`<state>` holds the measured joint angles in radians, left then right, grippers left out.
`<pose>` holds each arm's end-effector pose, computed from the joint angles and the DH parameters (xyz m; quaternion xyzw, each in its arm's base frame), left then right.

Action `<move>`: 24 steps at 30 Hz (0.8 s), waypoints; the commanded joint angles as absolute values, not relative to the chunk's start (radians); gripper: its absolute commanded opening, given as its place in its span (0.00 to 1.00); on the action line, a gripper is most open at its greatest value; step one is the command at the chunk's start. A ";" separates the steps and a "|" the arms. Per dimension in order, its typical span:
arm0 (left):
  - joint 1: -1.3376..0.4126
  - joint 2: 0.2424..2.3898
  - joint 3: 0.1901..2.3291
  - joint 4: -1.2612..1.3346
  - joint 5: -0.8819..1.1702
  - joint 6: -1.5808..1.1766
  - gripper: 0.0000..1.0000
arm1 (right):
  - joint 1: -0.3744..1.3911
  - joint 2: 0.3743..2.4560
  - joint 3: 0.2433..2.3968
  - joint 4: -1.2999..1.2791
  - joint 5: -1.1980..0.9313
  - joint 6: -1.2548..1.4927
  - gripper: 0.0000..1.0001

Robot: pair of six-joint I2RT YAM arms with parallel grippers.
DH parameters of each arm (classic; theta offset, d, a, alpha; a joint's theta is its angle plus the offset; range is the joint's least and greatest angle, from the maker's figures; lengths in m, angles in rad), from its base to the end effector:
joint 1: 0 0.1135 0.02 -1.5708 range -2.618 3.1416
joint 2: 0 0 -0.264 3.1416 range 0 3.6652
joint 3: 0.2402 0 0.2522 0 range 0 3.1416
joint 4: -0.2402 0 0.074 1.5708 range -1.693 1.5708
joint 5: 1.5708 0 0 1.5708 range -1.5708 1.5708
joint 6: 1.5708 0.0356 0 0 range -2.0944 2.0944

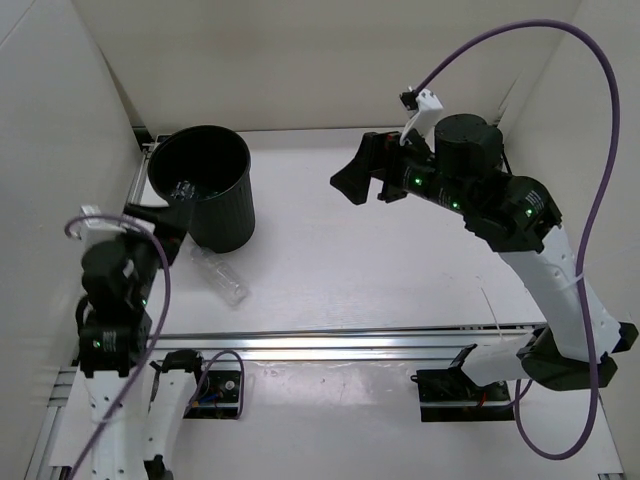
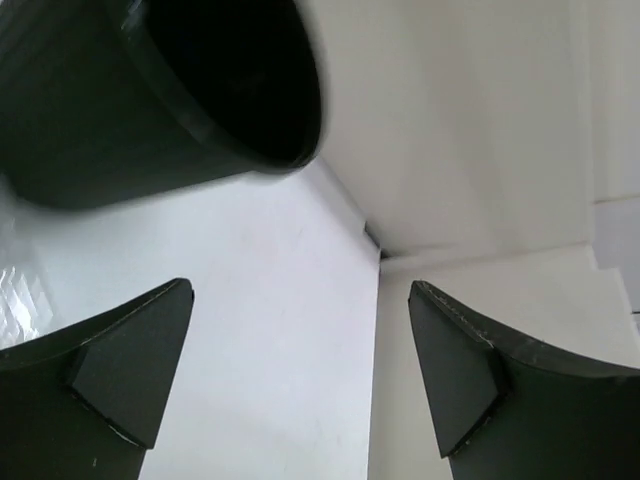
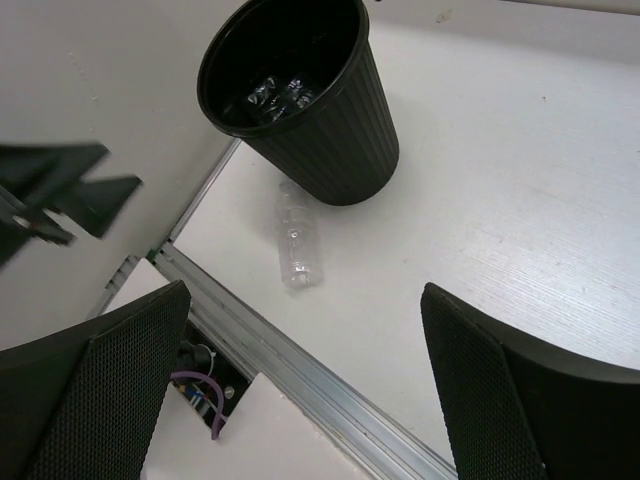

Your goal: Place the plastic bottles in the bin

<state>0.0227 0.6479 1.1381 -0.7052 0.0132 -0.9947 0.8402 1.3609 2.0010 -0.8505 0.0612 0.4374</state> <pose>0.1044 0.0019 0.4177 -0.3757 0.6823 -0.2975 0.5521 0.1569 0.1719 0.5433 -0.1366 0.7652 0.3557 0.5189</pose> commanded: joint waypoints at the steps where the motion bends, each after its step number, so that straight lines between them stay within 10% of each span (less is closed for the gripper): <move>1: 0.025 0.586 0.863 -0.744 0.094 -1.109 1.00 | 0.844 1.325 1.990 -0.831 0.083 0.425 1.00; 24: -0.015 1.098 0.641 -0.568 -0.135 -0.945 1.00 | 0.835 1.407 1.965 -0.824 0.054 0.403 1.00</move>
